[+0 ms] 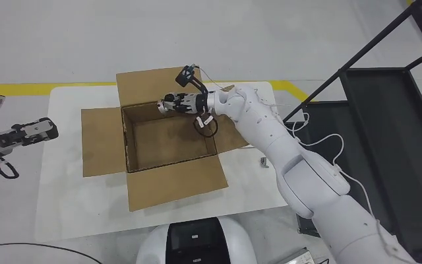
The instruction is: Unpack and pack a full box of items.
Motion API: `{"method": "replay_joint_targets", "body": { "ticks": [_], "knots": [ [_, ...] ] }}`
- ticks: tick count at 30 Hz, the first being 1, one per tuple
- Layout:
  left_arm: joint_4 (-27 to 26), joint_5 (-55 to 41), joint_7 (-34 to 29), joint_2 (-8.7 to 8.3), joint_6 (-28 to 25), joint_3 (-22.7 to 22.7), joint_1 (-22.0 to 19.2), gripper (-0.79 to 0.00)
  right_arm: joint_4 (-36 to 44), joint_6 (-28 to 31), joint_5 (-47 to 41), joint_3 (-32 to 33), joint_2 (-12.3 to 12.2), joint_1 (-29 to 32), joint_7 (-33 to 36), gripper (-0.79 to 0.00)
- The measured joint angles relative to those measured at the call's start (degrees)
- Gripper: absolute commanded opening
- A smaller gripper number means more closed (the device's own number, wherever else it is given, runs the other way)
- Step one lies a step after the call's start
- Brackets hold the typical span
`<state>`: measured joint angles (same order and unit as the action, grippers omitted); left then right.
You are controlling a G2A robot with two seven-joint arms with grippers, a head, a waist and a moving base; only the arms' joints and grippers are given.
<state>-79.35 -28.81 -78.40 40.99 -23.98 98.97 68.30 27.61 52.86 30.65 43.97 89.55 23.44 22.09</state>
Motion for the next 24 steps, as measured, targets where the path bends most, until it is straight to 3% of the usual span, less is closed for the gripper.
{"method": "replay_joint_targets", "body": {
  "ticks": [8, 12, 19, 24],
  "knots": [
    [0.0, 0.0, 0.0, 0.0, 0.0, 0.0, 0.0, 0.0, 5.59, 3.04, -8.78, 5.15, -2.5, 1.52, 4.91, -0.785],
    [0.0, 0.0, 0.0, 0.0, 0.0, 0.0, 0.0, 0.0, 10.23, 1.79, -11.39, 9.06, -4.67, 3.17, 6.26, -0.785],
    [0.0, 0.0, 0.0, 0.0, 0.0, 0.0, 0.0, 0.0, 22.72, -6.14, -6.47, 14.48, -7.98, 9.07, 6.27, -0.785],
    [0.0, 0.0, 0.0, 0.0, 0.0, 0.0, 0.0, 0.0, 22.47, -6.06, -6.58, 14.47, -7.96, 9.05, 6.28, -0.785]
  ]
}}
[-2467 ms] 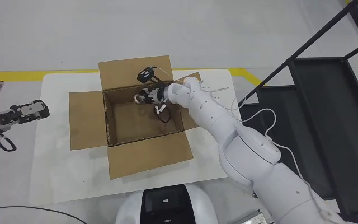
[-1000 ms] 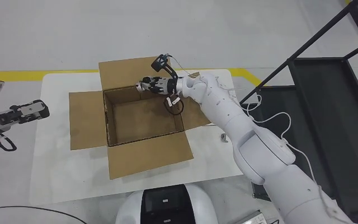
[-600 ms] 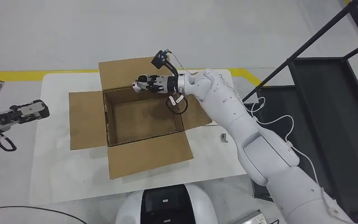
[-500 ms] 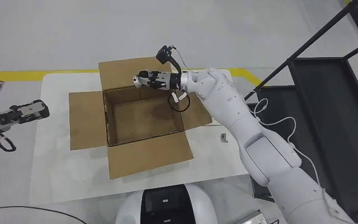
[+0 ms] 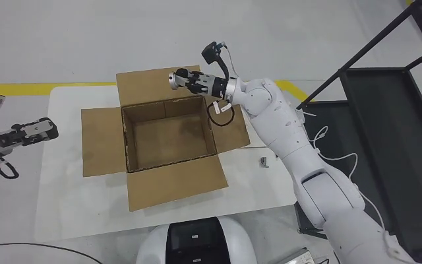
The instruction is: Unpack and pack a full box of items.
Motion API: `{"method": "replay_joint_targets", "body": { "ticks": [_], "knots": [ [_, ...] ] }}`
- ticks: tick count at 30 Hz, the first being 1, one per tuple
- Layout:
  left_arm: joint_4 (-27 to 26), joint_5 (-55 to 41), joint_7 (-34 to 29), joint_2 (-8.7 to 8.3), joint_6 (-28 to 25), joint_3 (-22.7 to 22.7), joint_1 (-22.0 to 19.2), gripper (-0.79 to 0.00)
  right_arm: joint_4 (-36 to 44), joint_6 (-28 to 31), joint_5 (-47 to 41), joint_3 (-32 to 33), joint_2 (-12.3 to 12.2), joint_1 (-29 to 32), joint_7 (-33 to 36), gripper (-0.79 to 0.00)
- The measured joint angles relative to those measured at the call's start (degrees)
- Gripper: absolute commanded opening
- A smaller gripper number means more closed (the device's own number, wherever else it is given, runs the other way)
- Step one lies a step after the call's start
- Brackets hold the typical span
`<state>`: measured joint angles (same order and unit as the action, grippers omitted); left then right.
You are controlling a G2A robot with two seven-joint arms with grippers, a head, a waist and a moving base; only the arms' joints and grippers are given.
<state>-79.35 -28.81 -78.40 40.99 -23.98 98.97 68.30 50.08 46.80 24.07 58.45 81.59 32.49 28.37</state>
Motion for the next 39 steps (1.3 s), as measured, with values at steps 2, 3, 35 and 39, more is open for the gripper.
{"method": "replay_joint_targets", "body": {
  "ticks": [2, 3, 35, 39],
  "knots": [
    [0.0, 0.0, 0.0, 0.0, 0.0, 0.0, 0.0, 0.0, 0.01, 0.0, 0.0, 0.0, 0.0, 0.0, 0.0, -0.785],
    [0.0, 0.0, 0.0, 0.0, 0.0, 0.0, 0.0, 0.0, 0.02, 0.0, 0.0, 0.0, 0.0, 0.0, 0.0, -0.785],
    [0.0, 0.0, 0.0, 0.0, 0.0, 0.0, 0.0, 0.0, 13.58, -2.88, 0.33, 7.81, -3.53, 9.87, 2.38, -0.785],
    [0.0, 0.0, 0.0, 0.0, 0.0, 0.0, 0.0, 0.0, 29.62, -7.25, -0.53, 15.56, -6.24, 21.42, 6.91, -0.785]
  ]
}}
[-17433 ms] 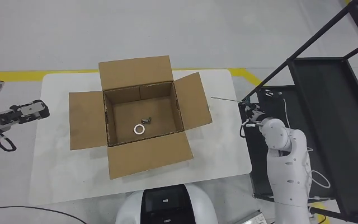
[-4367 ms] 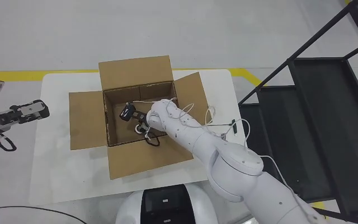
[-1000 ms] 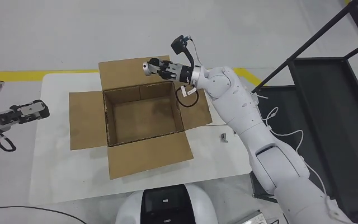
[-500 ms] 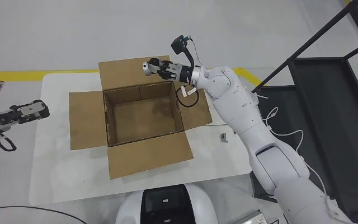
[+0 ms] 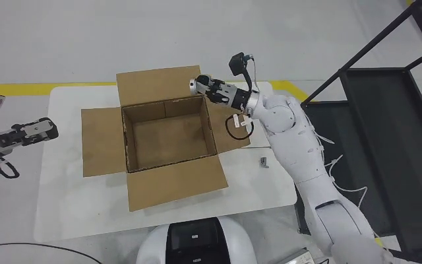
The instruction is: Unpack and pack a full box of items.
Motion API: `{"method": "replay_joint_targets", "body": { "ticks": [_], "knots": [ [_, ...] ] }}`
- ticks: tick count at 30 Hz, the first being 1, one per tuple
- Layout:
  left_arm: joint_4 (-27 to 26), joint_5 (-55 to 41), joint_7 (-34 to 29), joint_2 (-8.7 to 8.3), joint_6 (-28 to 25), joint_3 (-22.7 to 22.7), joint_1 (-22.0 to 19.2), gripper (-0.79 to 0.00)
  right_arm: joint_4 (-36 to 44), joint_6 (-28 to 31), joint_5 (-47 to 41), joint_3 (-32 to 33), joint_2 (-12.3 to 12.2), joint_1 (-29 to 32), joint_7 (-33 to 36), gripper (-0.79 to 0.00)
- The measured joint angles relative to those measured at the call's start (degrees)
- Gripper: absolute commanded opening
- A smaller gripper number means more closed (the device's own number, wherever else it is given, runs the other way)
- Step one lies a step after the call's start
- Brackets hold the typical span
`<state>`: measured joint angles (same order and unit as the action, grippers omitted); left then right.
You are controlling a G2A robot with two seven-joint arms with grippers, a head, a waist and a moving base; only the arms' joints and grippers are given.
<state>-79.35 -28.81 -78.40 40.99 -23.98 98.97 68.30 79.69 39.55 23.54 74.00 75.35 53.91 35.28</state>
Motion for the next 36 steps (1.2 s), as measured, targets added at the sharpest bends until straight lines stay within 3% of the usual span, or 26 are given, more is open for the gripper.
{"method": "replay_joint_targets", "body": {
  "ticks": [4, 9, 18, 25, 31, 36],
  "knots": [
    [0.0, 0.0, 0.0, 0.0, 0.0, 0.0, 0.0, 0.0, 12.41, -4.27, 0.47, 7.32, -1.79, 10.94, 1.94, -0.785],
    [0.0, 0.0, 0.0, 0.0, 0.0, 0.0, 0.0, 0.0, 19.68, -6.43, 1.39, 13.84, -2.99, 21.93, 0.84, -0.785],
    [0.0, 0.0, 0.0, 0.0, 0.0, 0.0, 0.0, 0.0, 18.85, 0.14, 0.61, 23.22, -4.39, 36.0, -5.08, -0.785],
    [0.0, 0.0, 0.0, 0.0, 0.0, 0.0, 0.0, 0.0, 16.38, -1.55, -0.13, 28.31, -4.86, 43.61, -9.28, -0.785],
    [0.0, 0.0, 0.0, 0.0, 0.0, 0.0, 0.0, 0.0, 16.05, -9.04, 6.36, 29.72, -5.59, 47.62, -2.97, -0.785],
    [0.0, 0.0, 0.0, 0.0, 0.0, 0.0, 0.0, 0.0, 17.36, -11.51, 14.83, 28.52, -6.6, 47.67, 7.34, -0.785]
  ]
}}
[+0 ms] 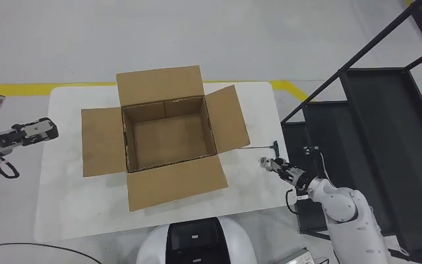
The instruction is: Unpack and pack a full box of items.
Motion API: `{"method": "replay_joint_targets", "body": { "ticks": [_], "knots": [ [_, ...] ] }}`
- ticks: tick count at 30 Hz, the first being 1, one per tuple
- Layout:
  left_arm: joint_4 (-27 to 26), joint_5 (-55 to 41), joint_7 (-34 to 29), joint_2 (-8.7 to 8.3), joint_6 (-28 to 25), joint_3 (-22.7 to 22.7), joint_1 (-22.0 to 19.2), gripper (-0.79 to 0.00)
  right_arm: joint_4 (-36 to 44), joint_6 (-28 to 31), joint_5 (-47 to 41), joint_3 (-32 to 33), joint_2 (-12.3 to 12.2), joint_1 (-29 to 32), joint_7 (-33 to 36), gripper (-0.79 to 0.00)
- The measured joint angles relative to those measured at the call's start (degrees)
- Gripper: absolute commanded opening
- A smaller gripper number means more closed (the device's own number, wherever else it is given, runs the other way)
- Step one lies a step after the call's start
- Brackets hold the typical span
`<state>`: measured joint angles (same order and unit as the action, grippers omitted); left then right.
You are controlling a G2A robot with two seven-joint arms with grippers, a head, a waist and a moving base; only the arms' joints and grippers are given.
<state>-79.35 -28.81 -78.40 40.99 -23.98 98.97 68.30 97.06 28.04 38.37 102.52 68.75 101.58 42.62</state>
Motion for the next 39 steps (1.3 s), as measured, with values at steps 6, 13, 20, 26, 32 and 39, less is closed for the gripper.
{"method": "replay_joint_targets", "body": {
  "ticks": [6, 13, 20, 26, 32, 39],
  "knots": [
    [0.0, 0.0, 0.0, 0.0, 0.0, 0.0, 0.0, 0.0, -1.68, -3.09, 17.43, -6.41, -0.7, -3.59, 7.89, -0.785],
    [0.0, 0.0, 0.0, 0.0, 0.0, 0.0, 0.0, 0.0, -7.2, -8.11, 29.4, -14.21, -0.43, -7.52, 5.03, -0.785],
    [0.0, 0.0, 0.0, 0.0, 0.0, 0.0, 0.0, 0.0, -8.95, -12.5, 33.54, -16.88, -0.23, -7.83, -0.2, 0.0],
    [0.0, 0.0, 0.0, 0.0, 0.0, 0.0, 0.0, 0.0, -4.16, -13.45, 33.74, -15.31, -0.57, -5.32, -1.77, 0.0],
    [0.0, 0.0, 0.0, 0.0, 0.0, 0.0, 0.0, 0.0, 3.23, -12.99, 30.4, -11.11, -1.08, -1.81, -1.7, 0.0],
    [0.0, 0.0, 0.0, 0.0, 0.0, 0.0, 0.0, 0.0, 7.5, -11.37, 4.69, -1.85, -0.82, 2.2, -8.42, 0.0]
  ]
}}
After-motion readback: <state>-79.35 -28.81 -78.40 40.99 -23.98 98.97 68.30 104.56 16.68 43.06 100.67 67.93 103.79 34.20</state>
